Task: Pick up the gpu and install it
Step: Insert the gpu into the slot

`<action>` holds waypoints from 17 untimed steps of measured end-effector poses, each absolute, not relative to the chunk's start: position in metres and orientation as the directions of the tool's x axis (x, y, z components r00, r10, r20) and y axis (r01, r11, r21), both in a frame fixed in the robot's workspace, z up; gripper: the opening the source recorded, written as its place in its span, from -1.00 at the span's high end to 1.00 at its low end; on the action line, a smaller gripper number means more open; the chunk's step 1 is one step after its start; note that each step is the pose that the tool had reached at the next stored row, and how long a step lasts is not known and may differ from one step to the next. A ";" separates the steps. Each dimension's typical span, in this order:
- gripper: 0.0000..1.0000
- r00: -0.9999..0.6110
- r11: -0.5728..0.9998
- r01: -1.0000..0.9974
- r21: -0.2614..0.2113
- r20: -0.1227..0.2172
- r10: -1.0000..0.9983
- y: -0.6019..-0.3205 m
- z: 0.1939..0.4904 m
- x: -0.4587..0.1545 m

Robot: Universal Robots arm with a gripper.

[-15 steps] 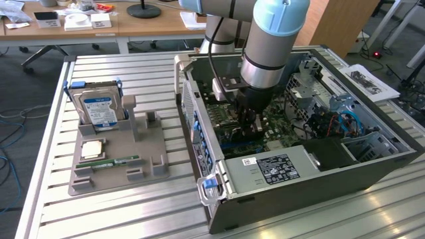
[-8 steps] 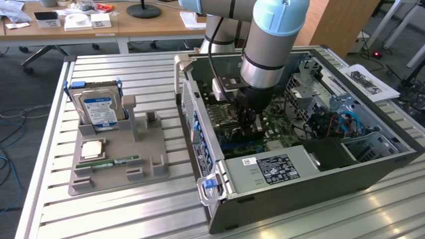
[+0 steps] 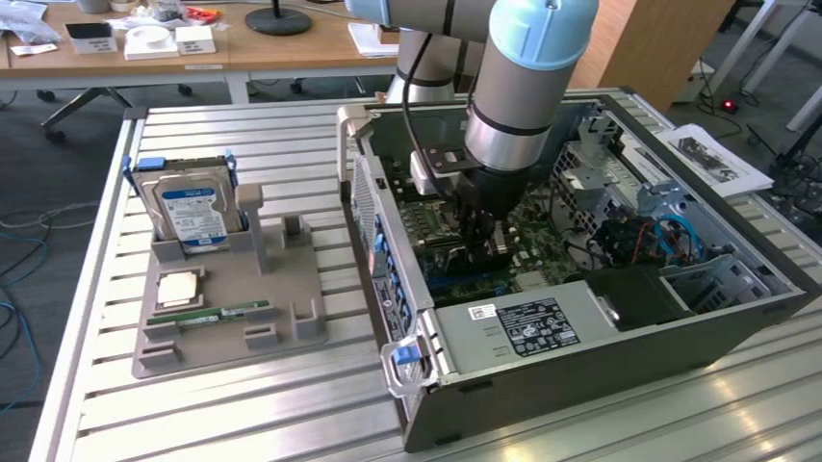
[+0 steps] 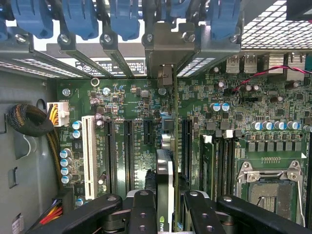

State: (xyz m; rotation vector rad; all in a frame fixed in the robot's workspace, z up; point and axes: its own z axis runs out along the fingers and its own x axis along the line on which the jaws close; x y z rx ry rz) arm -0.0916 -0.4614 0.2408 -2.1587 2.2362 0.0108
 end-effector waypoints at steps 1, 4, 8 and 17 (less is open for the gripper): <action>0.47 -0.035 0.035 -0.999 -0.018 -0.029 -0.999 -0.461 0.241 -0.092; 0.47 -0.035 0.035 -0.999 -0.018 -0.029 -0.999 -0.461 0.241 -0.092; 0.47 -0.035 0.035 -0.999 -0.018 -0.029 -0.999 -0.461 0.241 -0.092; 0.45 -0.035 0.036 -0.999 -0.018 -0.030 -0.999 -0.461 0.240 -0.092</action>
